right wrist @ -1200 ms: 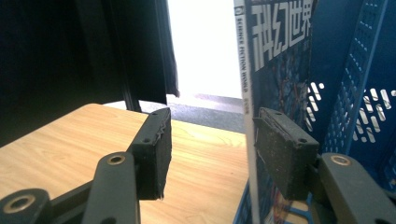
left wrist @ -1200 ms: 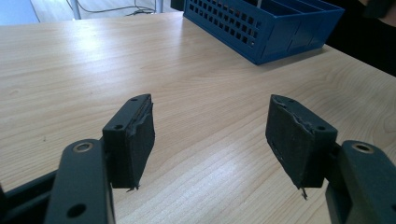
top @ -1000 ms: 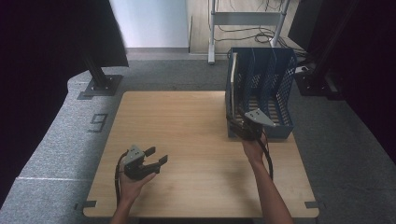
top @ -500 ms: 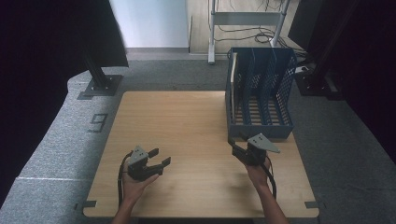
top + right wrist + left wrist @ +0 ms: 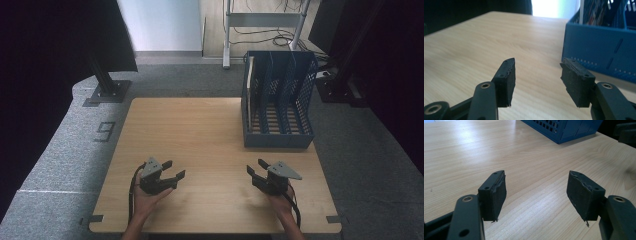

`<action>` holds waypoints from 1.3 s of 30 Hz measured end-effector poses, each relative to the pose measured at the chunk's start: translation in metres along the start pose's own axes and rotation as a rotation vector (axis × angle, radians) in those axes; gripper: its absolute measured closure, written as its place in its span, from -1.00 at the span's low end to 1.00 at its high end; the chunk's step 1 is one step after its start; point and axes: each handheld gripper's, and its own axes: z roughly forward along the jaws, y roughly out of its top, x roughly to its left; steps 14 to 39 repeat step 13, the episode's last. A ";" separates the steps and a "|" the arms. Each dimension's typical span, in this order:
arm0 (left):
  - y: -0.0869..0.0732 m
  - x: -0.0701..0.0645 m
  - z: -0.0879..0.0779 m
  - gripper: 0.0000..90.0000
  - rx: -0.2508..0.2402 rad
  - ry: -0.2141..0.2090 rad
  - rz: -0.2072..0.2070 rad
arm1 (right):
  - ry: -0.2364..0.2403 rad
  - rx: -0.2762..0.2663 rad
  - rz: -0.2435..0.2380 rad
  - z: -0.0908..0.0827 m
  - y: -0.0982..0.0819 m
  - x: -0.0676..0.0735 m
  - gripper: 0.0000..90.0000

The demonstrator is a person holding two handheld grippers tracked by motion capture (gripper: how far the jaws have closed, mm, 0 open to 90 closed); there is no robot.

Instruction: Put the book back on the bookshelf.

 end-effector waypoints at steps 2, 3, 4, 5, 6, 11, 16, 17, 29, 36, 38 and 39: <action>-0.001 0.000 0.001 -0.29 0.005 -0.002 0.002 | -0.001 0.014 -0.008 0.000 -0.004 -0.001 -0.02; -0.001 -0.001 0.001 -0.29 0.008 -0.003 0.002 | -0.003 0.021 -0.011 0.001 -0.006 -0.001 -0.03; -0.001 -0.001 0.002 -0.29 0.010 -0.004 0.003 | -0.005 0.023 -0.007 0.001 -0.006 -0.002 -0.02; -0.001 -0.001 0.002 -0.29 0.010 -0.004 0.005 | -0.007 0.023 0.002 0.001 -0.007 -0.002 -0.03; -0.001 -0.002 0.002 -0.29 0.010 -0.005 0.005 | -0.007 0.020 0.004 0.001 -0.007 -0.001 -0.03; -0.001 -0.002 0.003 -0.31 0.016 -0.007 0.012 | -0.007 0.017 -0.008 0.001 -0.006 0.002 -0.07; -0.001 -0.002 0.004 -0.31 0.019 -0.006 0.016 | -0.015 0.025 -0.013 0.002 -0.007 0.001 -0.08; -0.001 -0.002 0.004 -0.31 0.019 -0.006 0.016 | -0.015 0.025 -0.013 0.002 -0.007 0.001 -0.08; -0.001 -0.002 0.004 -0.31 0.019 -0.006 0.016 | -0.015 0.025 -0.013 0.002 -0.007 0.001 -0.08; -0.001 -0.002 0.004 -0.31 0.019 -0.006 0.016 | -0.015 0.025 -0.013 0.002 -0.007 0.001 -0.08; -0.001 -0.002 0.004 -0.31 0.019 -0.006 0.016 | -0.015 0.025 -0.013 0.002 -0.007 0.001 -0.08; -0.001 -0.002 0.004 -0.31 0.019 -0.006 0.016 | -0.015 0.025 -0.013 0.002 -0.007 0.001 -0.08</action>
